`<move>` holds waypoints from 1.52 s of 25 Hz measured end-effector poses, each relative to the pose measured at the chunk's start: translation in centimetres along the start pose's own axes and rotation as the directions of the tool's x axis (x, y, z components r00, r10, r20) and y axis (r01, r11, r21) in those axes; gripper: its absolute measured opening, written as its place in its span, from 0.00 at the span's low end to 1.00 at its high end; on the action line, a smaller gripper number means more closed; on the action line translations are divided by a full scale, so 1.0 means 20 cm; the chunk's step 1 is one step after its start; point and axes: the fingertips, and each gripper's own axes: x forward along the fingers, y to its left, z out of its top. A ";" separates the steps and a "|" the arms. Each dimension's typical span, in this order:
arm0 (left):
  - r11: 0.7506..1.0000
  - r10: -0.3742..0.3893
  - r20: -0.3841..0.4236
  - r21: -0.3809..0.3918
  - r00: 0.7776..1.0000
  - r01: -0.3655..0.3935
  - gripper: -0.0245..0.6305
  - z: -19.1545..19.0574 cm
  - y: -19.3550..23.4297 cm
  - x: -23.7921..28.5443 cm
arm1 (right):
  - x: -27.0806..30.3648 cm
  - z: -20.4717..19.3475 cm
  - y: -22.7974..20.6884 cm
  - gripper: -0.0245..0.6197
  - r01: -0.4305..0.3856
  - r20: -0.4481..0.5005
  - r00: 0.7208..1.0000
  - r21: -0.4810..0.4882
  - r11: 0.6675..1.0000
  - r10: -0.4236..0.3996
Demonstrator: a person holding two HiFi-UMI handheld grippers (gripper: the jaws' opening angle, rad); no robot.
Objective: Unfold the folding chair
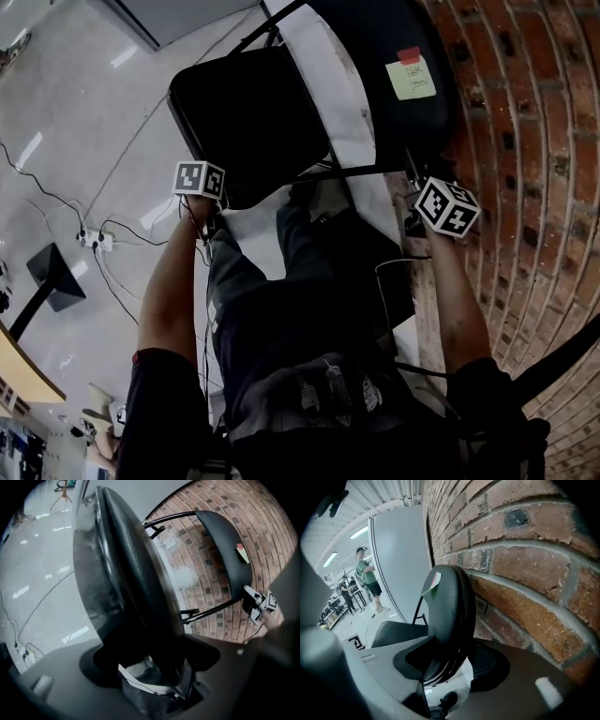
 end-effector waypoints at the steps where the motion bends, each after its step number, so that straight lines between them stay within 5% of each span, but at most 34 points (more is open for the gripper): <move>1: 1.000 -0.002 -0.005 -0.004 1.000 0.002 0.65 -0.01 0.03 0.00 | 0.00 -0.01 0.01 0.37 -0.004 -0.004 1.000 0.002 1.000 0.004; 13: 0.997 -0.071 0.019 -0.041 0.997 0.072 0.66 -0.09 0.21 0.03 | 0.06 -0.07 0.11 0.37 -0.005 -0.055 0.998 -0.018 1.000 0.004; 21: 0.995 0.000 0.024 -0.104 1.000 0.003 0.67 -0.13 0.29 0.00 | 0.12 -0.11 0.15 0.37 -0.082 -0.096 0.992 0.001 0.997 0.081; 26: 0.996 0.038 -0.014 -0.080 0.999 -0.039 0.68 -0.17 0.34 0.08 | 0.08 -0.18 0.07 0.37 -0.047 -0.113 0.992 0.034 0.998 0.050; 38: 0.992 0.045 -0.025 -0.120 0.999 -0.047 0.74 -0.25 0.55 0.11 | 0.19 -0.28 0.14 0.38 -0.135 -0.196 0.971 0.033 0.990 0.139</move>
